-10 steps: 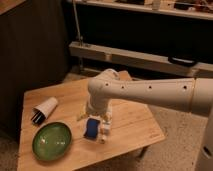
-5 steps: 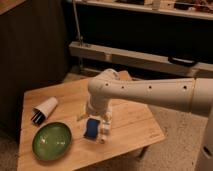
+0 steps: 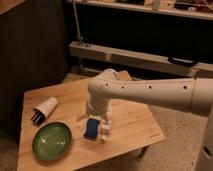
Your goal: Drag the ceramic bowl in a circle
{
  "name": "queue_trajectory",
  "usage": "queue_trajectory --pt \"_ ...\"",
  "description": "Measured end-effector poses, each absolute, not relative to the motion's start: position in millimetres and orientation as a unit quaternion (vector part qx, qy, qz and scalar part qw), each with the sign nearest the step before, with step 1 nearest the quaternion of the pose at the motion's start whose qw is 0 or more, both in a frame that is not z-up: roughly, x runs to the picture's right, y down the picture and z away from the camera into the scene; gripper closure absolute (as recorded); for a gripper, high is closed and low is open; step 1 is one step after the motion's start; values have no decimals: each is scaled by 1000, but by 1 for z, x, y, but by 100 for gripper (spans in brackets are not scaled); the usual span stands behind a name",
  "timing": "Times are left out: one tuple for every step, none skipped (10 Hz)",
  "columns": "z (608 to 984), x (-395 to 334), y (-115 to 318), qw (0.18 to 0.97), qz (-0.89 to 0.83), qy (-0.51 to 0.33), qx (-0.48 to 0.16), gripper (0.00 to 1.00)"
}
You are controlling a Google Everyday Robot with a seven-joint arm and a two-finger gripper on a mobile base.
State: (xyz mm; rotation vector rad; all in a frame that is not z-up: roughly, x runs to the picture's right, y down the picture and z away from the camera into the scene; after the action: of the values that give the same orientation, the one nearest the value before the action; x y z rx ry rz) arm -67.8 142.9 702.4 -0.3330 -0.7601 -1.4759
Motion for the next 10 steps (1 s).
queue_trajectory --pt "702 -68 143 663 -653 -336 -147 20" --pt "702 -68 143 663 -653 -336 -147 20" --pt "702 -68 143 663 -653 -336 -147 20" --pt "702 -68 143 663 -653 -336 -147 20" --pt "702 -68 143 663 -653 -336 -147 20" --pt "702 -68 143 663 -653 -336 -147 20" --pt "702 -68 143 663 -653 -336 -145 20" --pt "704 -72 145 664 -655 -338 -126 20" --pt "707 -78 148 665 -655 -343 -110 20" --pt "710 -85 150 661 -657 -349 -100 20"
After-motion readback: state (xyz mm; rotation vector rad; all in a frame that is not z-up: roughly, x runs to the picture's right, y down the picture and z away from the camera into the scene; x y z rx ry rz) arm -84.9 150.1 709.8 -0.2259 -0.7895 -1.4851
